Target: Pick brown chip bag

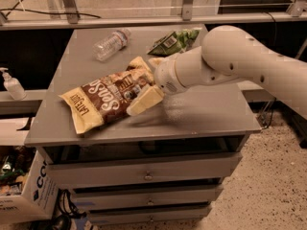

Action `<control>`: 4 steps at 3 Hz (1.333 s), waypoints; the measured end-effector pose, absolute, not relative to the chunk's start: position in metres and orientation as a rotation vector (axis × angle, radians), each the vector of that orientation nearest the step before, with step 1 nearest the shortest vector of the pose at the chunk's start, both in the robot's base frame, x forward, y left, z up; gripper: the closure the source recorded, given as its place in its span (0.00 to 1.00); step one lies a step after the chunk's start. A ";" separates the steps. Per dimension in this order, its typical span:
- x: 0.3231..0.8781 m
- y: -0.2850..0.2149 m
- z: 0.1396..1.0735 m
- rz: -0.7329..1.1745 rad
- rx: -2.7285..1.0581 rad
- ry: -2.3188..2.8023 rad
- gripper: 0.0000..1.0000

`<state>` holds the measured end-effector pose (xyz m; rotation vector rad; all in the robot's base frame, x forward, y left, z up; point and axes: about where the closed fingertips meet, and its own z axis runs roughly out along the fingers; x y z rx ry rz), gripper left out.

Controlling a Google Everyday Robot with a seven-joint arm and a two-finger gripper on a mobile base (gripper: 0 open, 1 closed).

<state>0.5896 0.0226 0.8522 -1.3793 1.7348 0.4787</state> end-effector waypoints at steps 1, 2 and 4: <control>0.598 0.033 0.842 0.497 -1.386 1.740 0.16; 0.604 0.035 0.841 0.507 -1.380 1.731 0.39; 0.608 0.026 0.873 0.535 -1.312 1.676 0.86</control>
Offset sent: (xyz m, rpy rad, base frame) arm 0.0242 0.0095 -0.0111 0.0310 0.0090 0.0060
